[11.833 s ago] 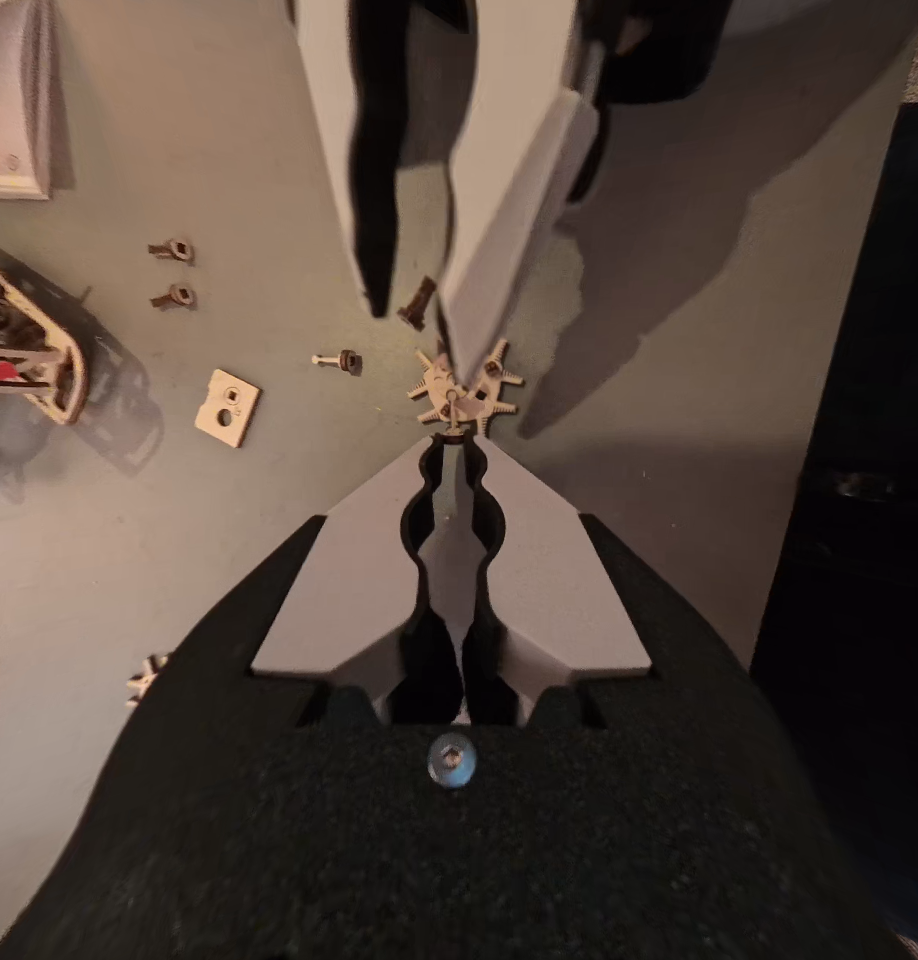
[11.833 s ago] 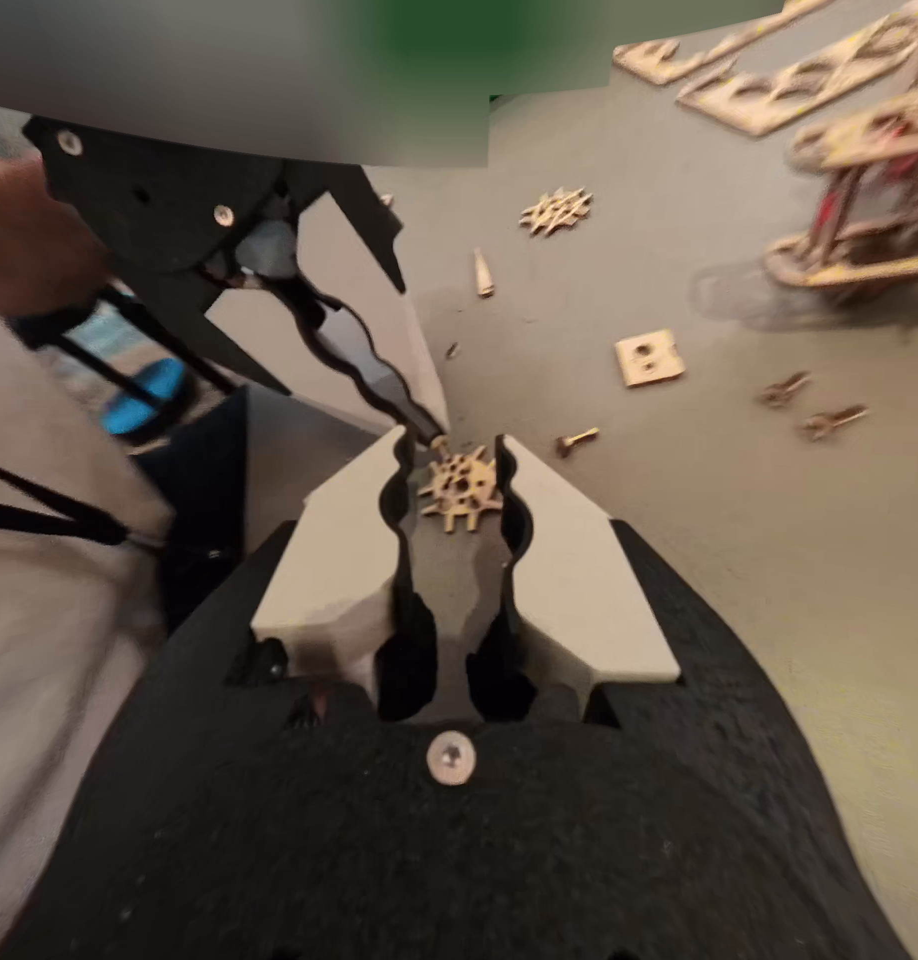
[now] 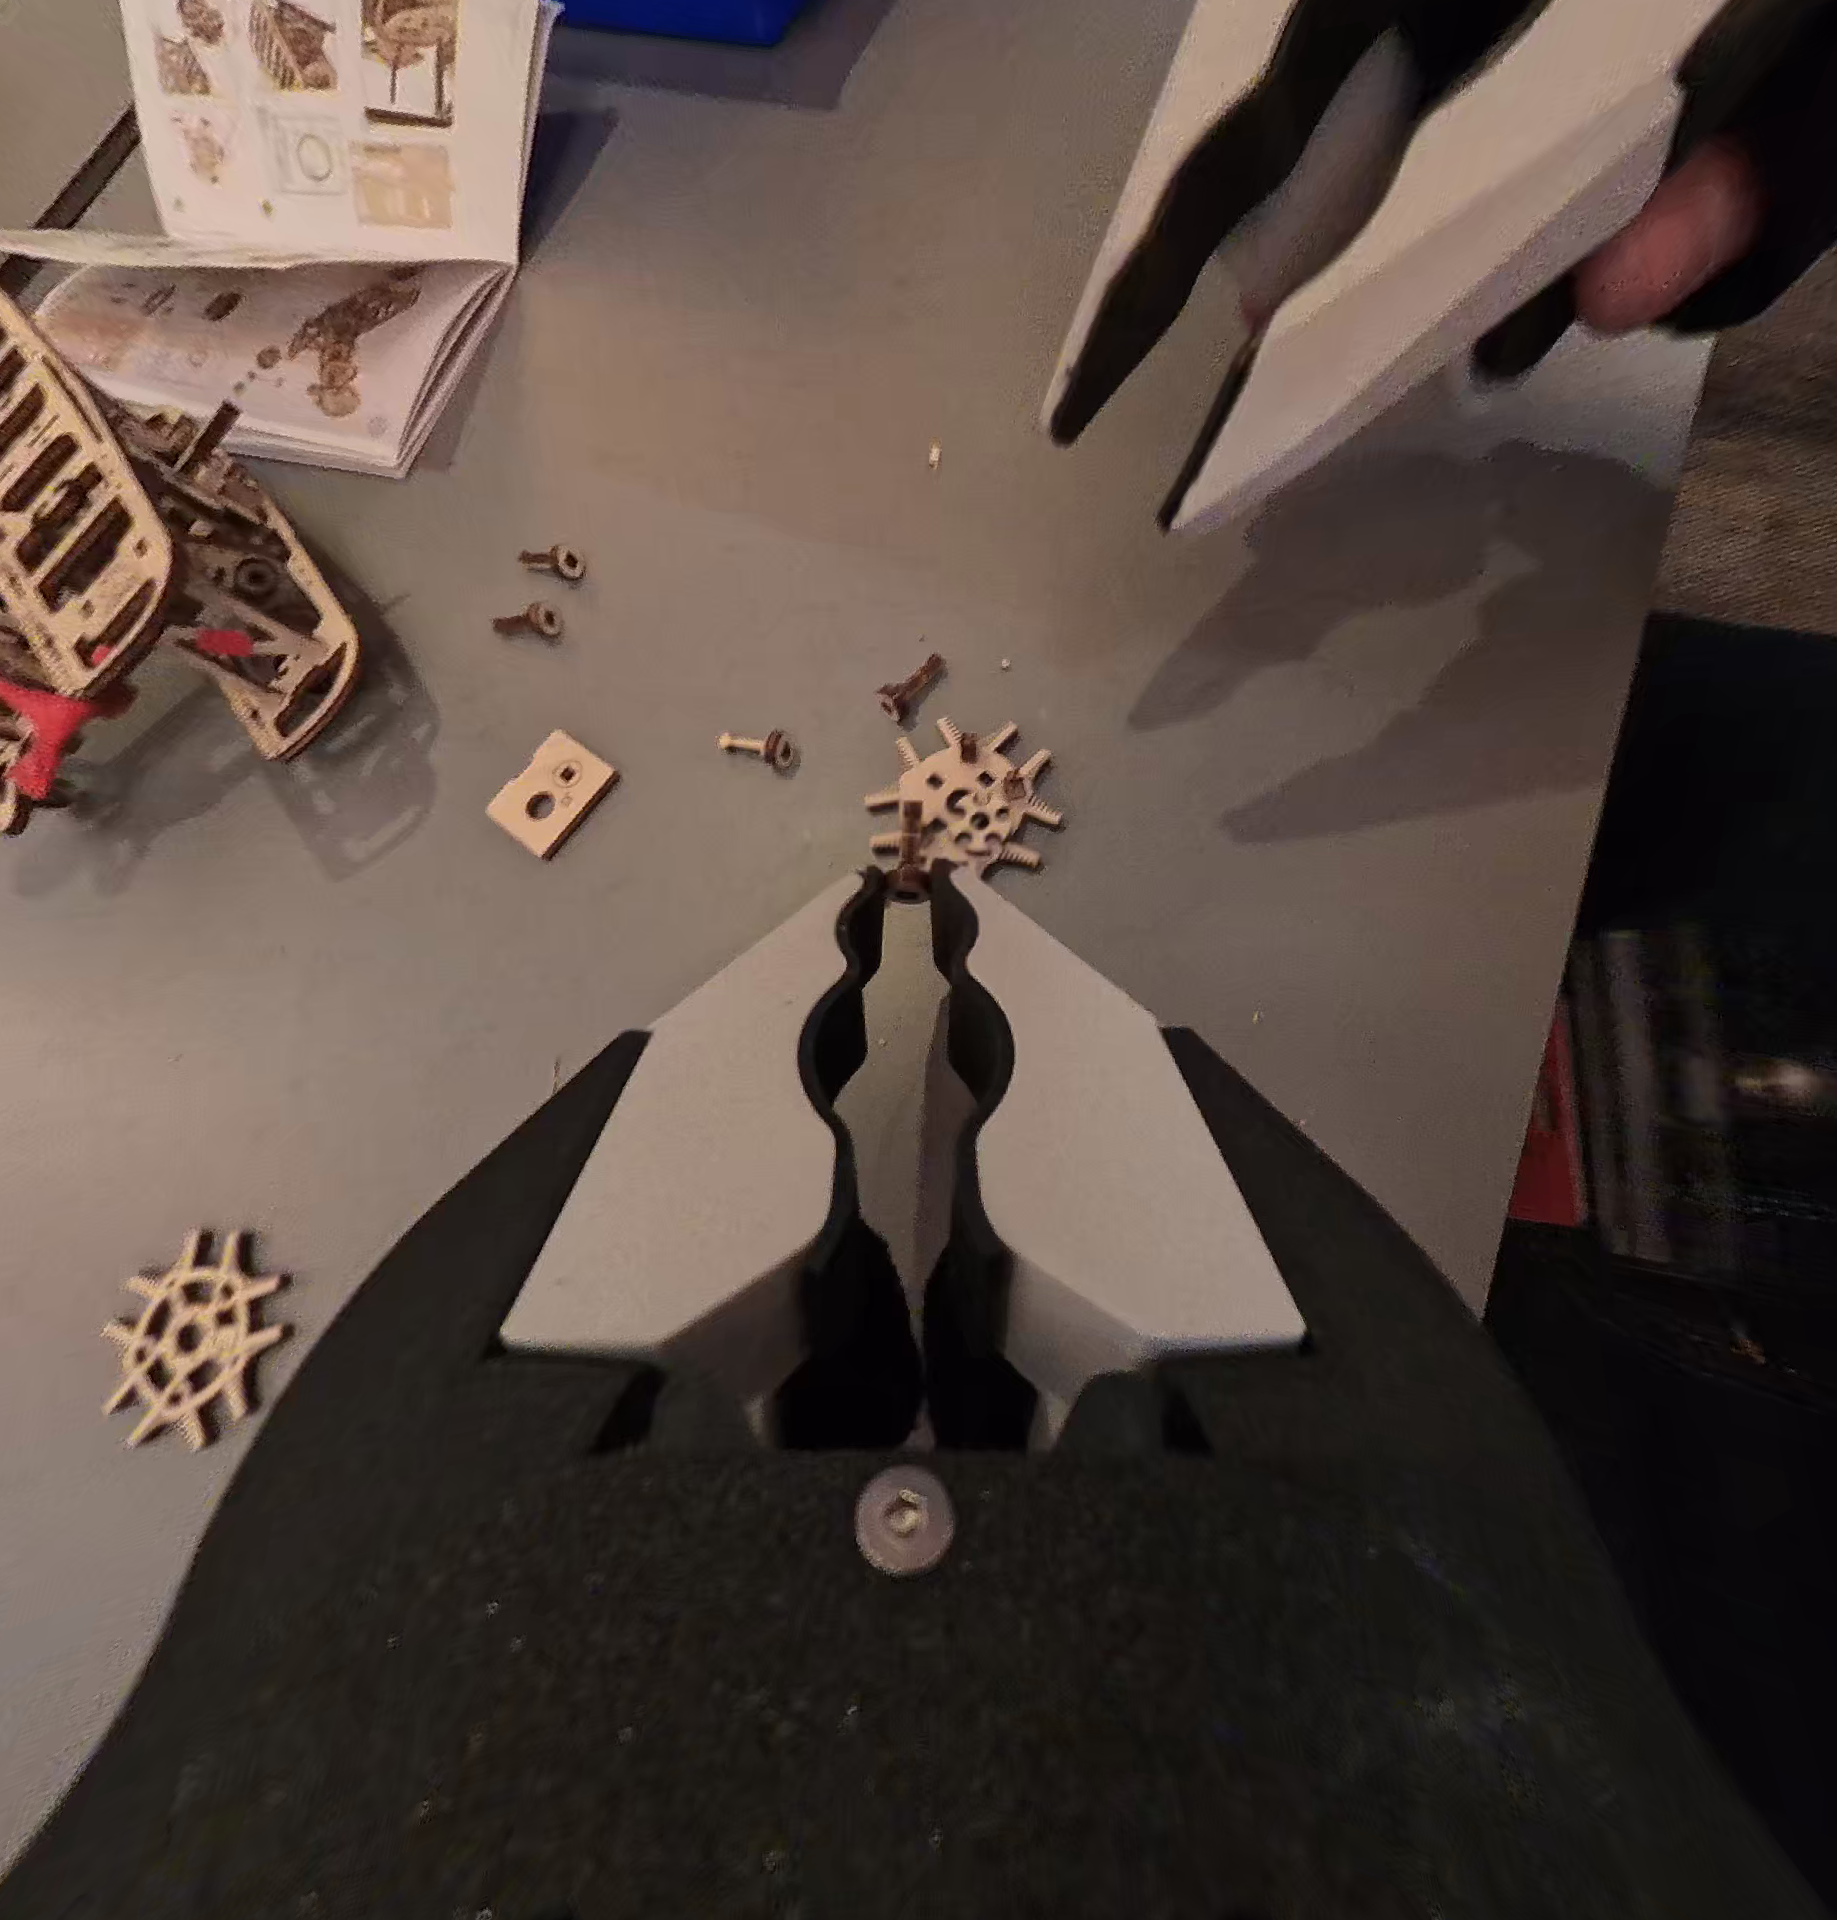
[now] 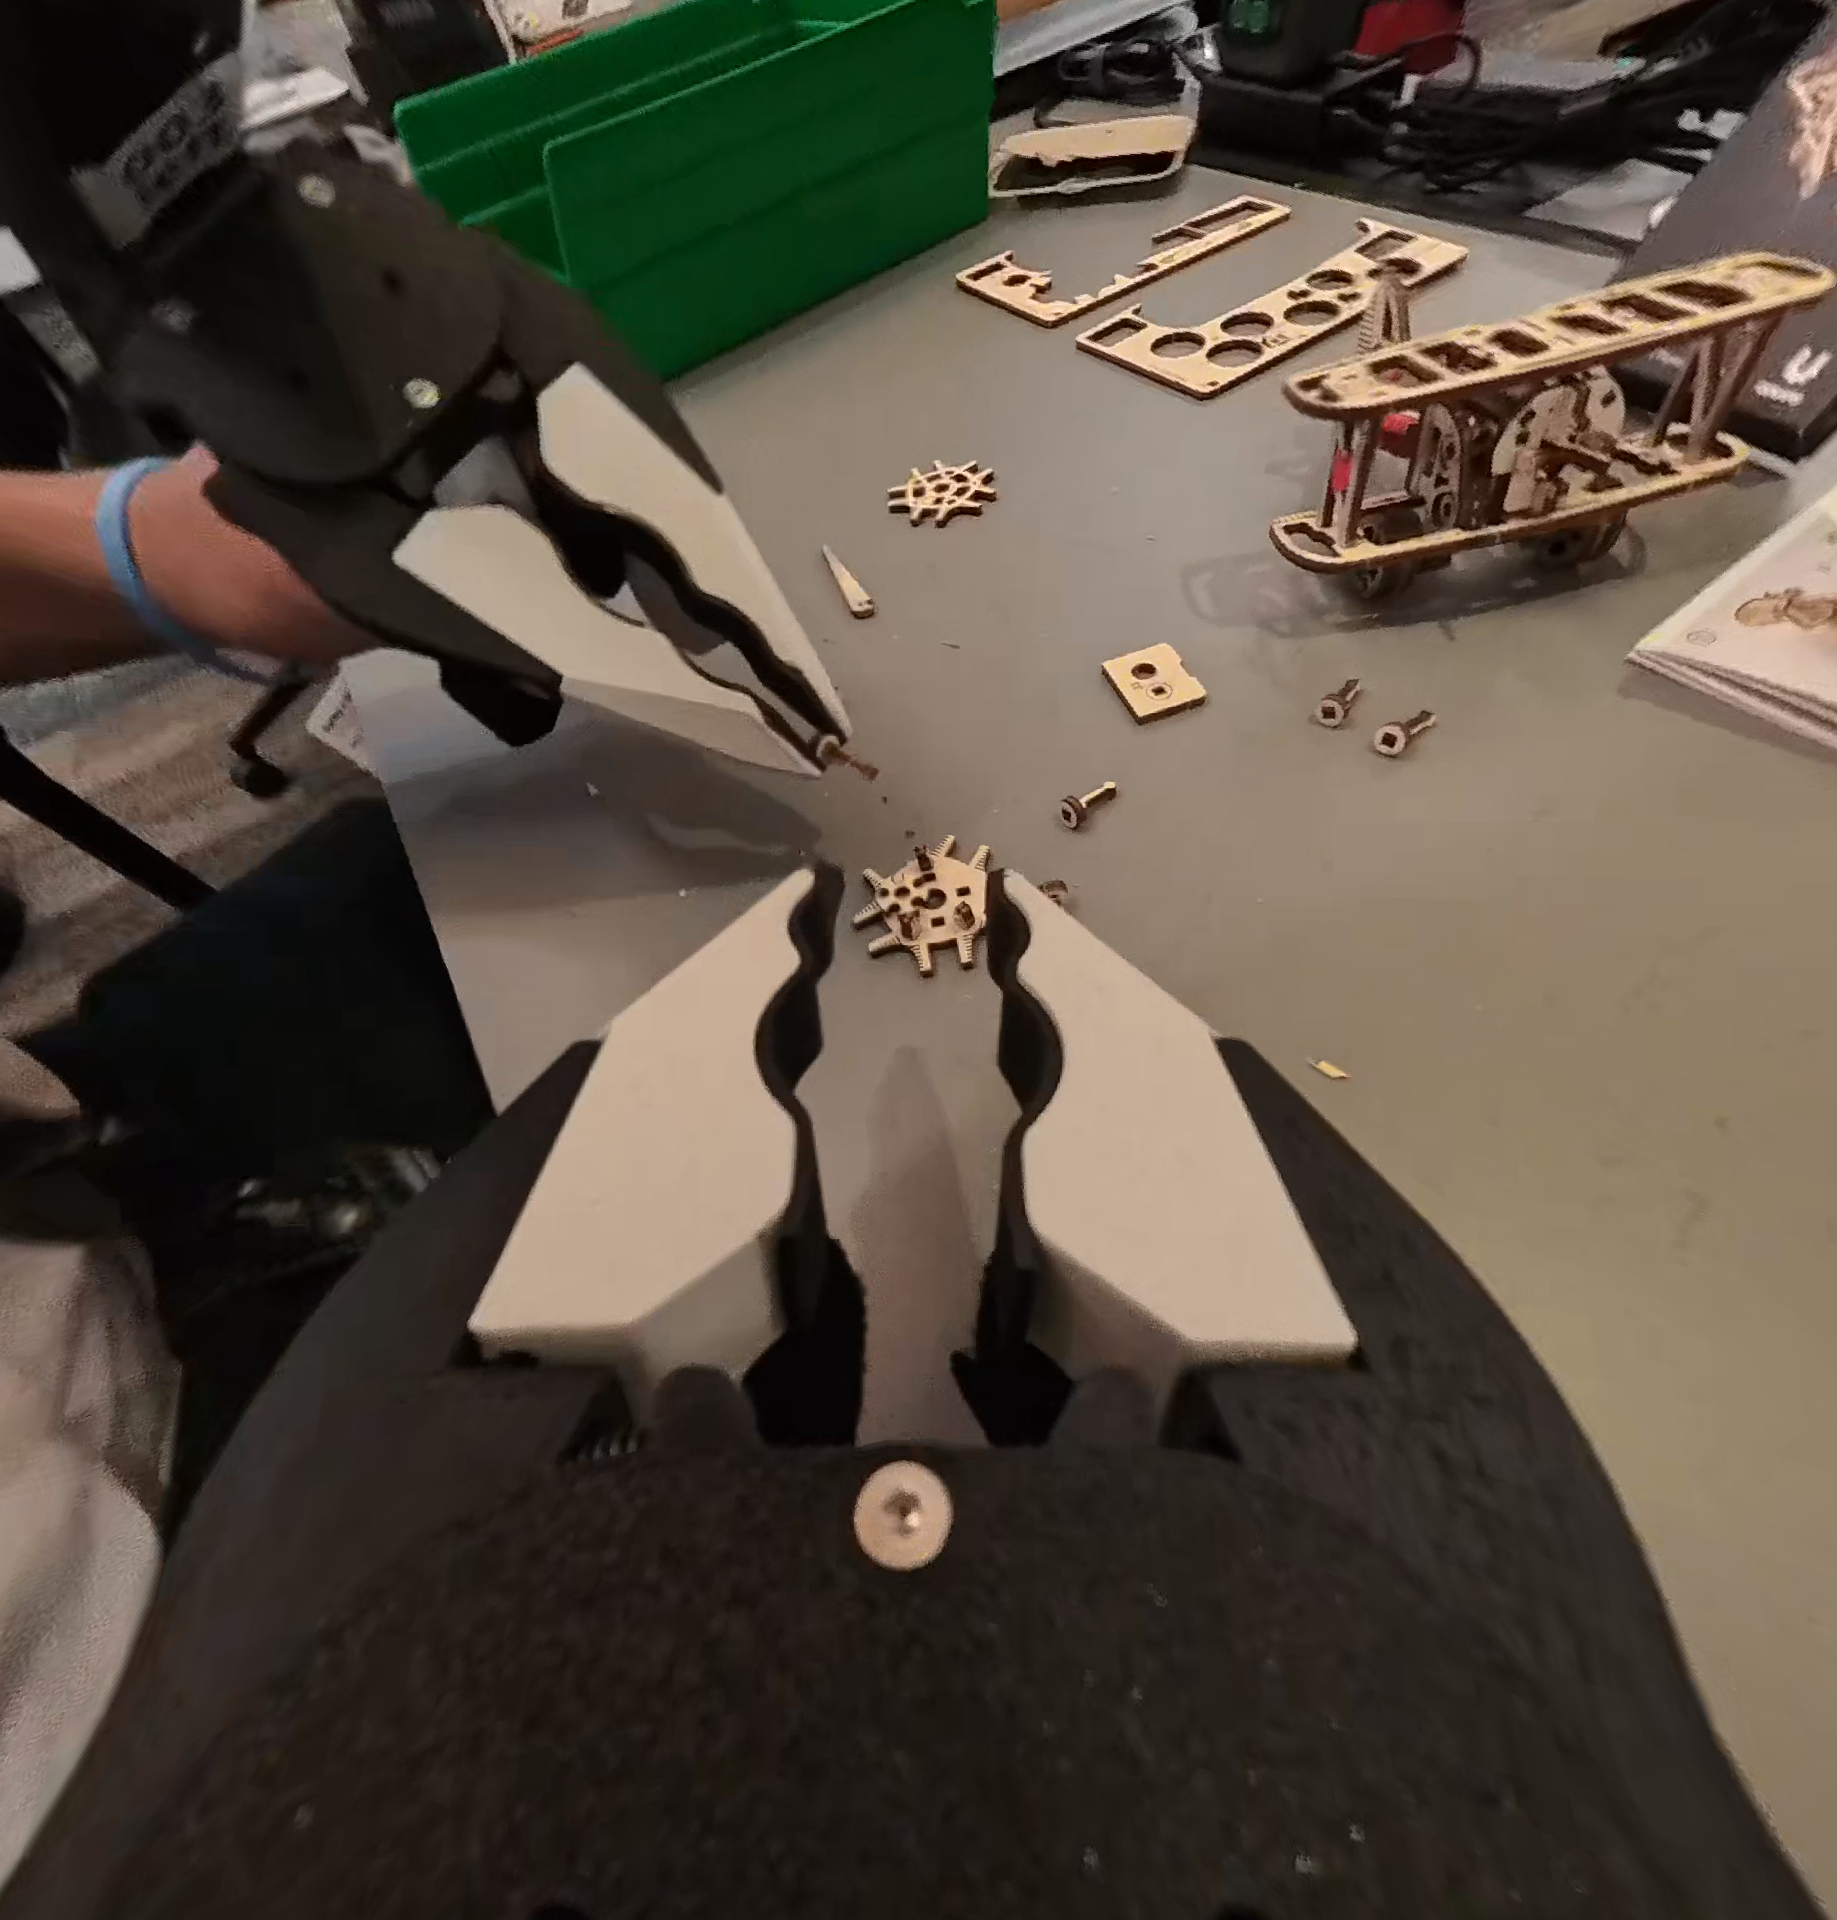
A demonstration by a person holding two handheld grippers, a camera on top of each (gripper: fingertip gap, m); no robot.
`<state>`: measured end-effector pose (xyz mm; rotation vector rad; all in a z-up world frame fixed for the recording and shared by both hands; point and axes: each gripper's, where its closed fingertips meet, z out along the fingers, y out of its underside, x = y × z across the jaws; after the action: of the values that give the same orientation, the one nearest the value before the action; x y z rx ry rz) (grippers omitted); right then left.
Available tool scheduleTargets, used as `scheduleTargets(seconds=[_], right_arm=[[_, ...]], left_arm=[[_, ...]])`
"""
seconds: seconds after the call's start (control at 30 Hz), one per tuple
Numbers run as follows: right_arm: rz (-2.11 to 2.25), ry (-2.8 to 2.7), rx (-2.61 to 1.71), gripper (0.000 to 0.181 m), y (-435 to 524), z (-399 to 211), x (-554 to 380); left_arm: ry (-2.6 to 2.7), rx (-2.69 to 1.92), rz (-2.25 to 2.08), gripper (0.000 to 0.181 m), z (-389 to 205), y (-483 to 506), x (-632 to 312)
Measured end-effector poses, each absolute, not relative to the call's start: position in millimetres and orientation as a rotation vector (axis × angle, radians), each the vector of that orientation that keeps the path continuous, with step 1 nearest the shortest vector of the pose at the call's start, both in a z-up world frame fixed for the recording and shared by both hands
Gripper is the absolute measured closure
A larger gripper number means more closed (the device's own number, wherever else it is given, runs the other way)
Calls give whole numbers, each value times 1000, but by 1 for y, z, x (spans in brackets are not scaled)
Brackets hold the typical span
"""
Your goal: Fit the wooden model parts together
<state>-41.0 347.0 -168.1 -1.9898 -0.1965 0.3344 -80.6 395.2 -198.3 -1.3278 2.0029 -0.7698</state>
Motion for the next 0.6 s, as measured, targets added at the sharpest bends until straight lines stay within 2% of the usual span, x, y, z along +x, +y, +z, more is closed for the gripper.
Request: scheduleTargets(seconds=[0.2, 0.33, 0.47, 0.6], right_arm=[[410, -298, -1973, 159, 350, -172, -58], [356, -307, -2057, 161, 353, -191, -47], [362, -335, -2087, 161, 356, -201, -52], [366, -379, -2097, 164, 361, -205, -61]], left_arm=[[2023, -1188, -888, 175, -188, 375, -72], [2082, -1279, -705, 175, -218, 393, -76], [2081, -1367, -920, 175, -218, 375, -77], [2024, -1775, -1251, 175, -221, 364, -79]])
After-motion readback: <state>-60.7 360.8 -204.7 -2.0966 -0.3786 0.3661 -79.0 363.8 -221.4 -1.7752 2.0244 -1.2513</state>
